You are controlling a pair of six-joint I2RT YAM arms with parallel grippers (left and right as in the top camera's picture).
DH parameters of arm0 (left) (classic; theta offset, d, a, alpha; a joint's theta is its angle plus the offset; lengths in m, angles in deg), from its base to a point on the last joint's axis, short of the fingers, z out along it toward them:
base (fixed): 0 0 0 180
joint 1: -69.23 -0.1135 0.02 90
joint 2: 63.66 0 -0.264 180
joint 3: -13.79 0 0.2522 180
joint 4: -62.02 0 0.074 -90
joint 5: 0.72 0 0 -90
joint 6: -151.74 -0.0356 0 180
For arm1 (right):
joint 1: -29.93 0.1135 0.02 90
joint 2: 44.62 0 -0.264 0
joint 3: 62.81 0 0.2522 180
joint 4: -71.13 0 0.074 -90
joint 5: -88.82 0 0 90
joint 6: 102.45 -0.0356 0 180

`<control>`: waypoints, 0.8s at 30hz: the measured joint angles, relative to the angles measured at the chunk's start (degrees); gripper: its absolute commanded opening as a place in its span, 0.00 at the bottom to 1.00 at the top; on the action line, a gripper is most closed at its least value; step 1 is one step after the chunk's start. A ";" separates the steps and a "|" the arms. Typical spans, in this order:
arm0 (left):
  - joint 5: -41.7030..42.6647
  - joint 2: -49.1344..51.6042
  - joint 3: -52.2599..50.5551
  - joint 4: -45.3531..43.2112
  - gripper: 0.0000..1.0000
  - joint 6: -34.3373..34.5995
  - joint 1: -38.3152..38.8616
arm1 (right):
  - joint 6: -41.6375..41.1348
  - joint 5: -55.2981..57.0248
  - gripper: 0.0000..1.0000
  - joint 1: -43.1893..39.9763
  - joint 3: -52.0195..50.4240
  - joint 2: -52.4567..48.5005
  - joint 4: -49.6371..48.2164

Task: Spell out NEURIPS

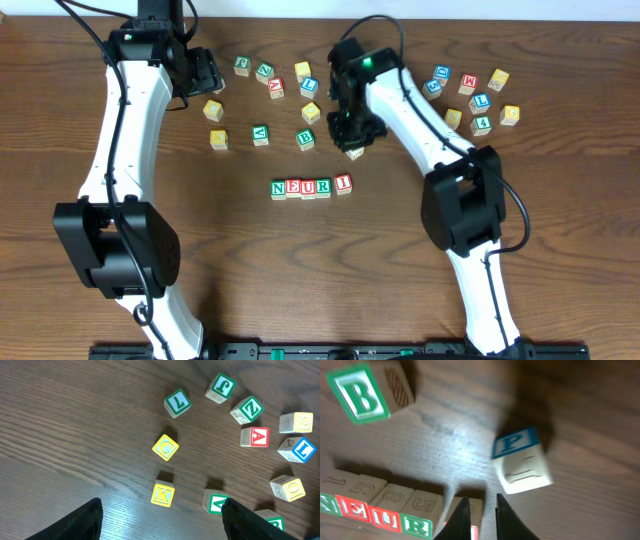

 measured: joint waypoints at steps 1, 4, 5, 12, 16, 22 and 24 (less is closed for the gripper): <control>0.00 0.00 0.00 0.00 0.75 0.00 0.00 | -0.15 -0.04 0.09 0.50 -0.76 0.00 -0.33; 0.00 0.00 0.00 0.00 0.75 0.00 0.00 | -0.76 0.15 0.09 1.92 -2.93 0.00 -1.03; 0.00 0.00 0.00 0.00 0.75 0.00 0.00 | -1.07 0.24 0.08 2.32 -3.58 0.00 -1.22; 0.00 0.00 0.00 0.00 0.75 0.00 0.00 | -3.39 3.43 0.06 2.80 -7.04 0.00 -2.29; 0.00 0.00 0.00 0.00 0.75 0.00 0.00 | -4.33 6.34 0.06 2.47 -7.21 0.00 -3.19; 0.00 0.00 0.00 0.00 0.75 0.00 0.00 | -5.35 10.75 0.08 1.68 -7.21 0.00 -4.31; 0.00 0.00 0.00 0.00 0.75 0.00 0.00 | -5.53 11.89 0.08 1.18 -7.21 0.00 -4.46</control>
